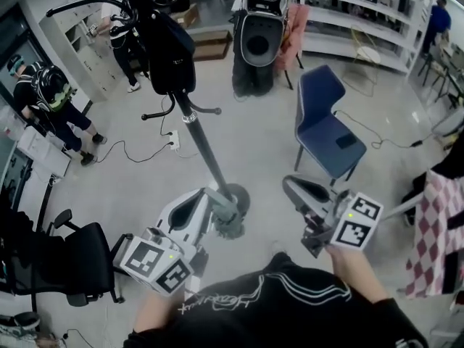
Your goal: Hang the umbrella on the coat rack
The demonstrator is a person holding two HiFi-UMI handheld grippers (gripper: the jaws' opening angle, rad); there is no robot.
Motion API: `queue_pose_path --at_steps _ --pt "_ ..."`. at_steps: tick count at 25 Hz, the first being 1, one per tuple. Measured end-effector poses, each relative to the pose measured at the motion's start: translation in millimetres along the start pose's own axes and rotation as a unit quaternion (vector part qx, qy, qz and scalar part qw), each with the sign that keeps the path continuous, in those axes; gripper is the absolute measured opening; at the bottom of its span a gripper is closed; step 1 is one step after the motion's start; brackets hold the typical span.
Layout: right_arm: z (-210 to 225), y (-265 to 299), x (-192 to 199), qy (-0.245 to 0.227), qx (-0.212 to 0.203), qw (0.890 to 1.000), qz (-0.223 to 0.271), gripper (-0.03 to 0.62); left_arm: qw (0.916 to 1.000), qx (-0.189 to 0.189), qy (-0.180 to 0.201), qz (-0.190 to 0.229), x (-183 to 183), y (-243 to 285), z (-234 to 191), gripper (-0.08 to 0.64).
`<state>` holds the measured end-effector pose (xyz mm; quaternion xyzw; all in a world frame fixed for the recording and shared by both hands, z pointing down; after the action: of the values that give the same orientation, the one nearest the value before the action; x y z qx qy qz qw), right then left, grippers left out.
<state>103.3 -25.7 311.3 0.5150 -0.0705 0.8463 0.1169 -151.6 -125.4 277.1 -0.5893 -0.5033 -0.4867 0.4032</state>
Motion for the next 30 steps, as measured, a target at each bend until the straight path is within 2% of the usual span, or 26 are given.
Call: queue_pose_path --at_steps 13,19,22,30 --pt "101.1 86.3 -36.5 0.021 -0.06 0.997 -0.054 0.012 0.9957 -0.087 -0.021 -0.022 -0.3 83.4 -62.2 -0.003" --pt "137.9 109.4 -46.9 0.018 -0.077 0.994 -0.075 0.012 0.9927 -0.113 -0.03 -0.03 -0.4 124.2 -84.1 -0.003" --pt "146.1 119.5 -48.4 0.003 -0.098 0.992 -0.085 0.012 0.9903 -0.129 -0.039 -0.033 0.8 136.8 -92.4 -0.003" --pt "147.9 153.5 -54.6 -0.041 -0.169 0.979 -0.106 0.014 0.9872 -0.154 -0.036 -0.025 -0.2 154.8 -111.5 -0.003"
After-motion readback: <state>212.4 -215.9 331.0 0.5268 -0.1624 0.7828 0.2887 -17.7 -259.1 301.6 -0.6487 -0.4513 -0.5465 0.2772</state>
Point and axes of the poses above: the fingertips, and each gripper's own axes: y forward along the fingers, z to its right, x out of its underside, the point moved 8 cm from there along -y, backward along the fingers, and after that the axes turned 14 degrees about x, right-handed, at the moved point
